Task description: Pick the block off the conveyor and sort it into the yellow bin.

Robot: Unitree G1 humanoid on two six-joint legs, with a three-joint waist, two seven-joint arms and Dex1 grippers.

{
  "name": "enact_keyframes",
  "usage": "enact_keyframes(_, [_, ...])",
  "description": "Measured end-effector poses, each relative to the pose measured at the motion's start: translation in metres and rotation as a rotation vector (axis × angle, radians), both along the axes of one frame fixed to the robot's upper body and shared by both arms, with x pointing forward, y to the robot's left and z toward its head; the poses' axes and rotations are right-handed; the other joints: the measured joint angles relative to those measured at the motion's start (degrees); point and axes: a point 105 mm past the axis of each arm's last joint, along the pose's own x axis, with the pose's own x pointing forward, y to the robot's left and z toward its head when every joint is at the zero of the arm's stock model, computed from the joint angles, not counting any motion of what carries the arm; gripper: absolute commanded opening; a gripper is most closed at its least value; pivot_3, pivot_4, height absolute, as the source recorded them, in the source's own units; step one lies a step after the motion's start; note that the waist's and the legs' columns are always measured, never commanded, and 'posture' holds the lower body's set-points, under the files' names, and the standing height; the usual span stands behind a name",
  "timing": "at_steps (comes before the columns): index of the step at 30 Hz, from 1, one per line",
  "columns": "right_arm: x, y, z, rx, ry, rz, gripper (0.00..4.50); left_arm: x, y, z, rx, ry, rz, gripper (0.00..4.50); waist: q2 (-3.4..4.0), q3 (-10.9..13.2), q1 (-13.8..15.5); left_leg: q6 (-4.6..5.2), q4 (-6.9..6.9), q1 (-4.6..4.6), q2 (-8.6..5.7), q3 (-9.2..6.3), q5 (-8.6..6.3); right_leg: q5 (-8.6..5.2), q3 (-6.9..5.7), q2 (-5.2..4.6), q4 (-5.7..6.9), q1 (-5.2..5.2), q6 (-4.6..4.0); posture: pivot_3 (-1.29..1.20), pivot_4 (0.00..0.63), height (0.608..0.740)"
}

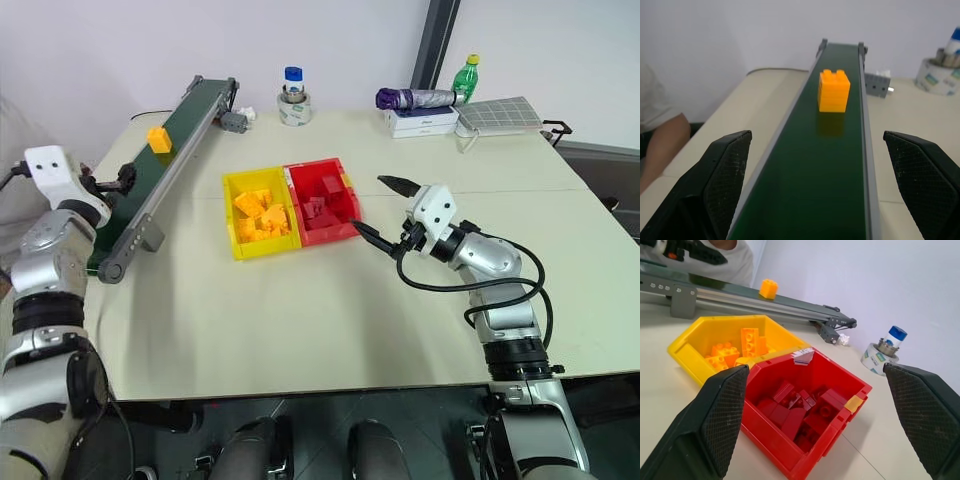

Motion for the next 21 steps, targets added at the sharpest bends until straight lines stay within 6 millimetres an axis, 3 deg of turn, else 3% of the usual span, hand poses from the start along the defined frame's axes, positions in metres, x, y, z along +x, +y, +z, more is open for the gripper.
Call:
enact_keyframes(8, [-0.009,0.003,0.0,0.01,0.003,0.016,4.5,0.017,-0.002,0.0,-0.006,0.02,-0.021,4.45,-0.02,0.01,0.0,0.01,0.07,0.0,-0.02,0.03,0.0,0.02,-0.01,-0.01,0.01,0.01,0.05,0.0,0.15,0.74])
enact_keyframes(21, [-0.018,0.009,-0.001,0.024,0.042,0.068,4.5,0.025,-0.016,-0.01,0.017,0.047,-0.054,4.45,-0.02,0.01,0.09,0.01,0.11,-0.01,-0.01,0.02,0.0,0.02,-0.01,-0.01,0.04,0.01,0.05,0.0,0.15,0.74])
